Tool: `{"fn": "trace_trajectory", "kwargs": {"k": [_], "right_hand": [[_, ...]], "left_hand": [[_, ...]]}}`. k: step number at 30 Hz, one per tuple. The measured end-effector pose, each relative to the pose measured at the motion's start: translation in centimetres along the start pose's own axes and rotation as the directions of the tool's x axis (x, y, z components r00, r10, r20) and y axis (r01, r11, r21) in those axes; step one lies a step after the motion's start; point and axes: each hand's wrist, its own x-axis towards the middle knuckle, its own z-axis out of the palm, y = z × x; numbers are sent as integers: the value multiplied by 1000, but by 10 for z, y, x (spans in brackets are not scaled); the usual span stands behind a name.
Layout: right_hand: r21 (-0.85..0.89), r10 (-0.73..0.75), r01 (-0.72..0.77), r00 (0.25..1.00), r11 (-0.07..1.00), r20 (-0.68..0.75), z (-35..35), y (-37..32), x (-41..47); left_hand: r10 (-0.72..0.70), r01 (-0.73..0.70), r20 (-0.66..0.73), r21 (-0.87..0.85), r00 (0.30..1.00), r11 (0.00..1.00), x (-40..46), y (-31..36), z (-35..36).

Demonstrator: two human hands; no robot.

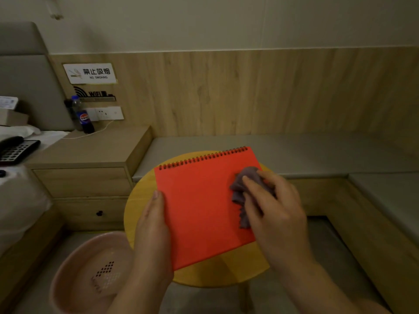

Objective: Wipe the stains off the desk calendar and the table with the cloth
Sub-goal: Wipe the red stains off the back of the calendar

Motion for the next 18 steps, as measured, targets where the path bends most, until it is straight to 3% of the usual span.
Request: {"fn": "trace_trajectory", "kwargs": {"k": [7,18], "right_hand": [[-45,48,-52,996,998,-75,-19,34,5],[50,51,-49,997,998,-51,-7,4,-17]], "left_hand": [[36,-37,-24,-20,999,999,1,10,1],[6,-6,33,-2,999,1000,2,14,9]]}}
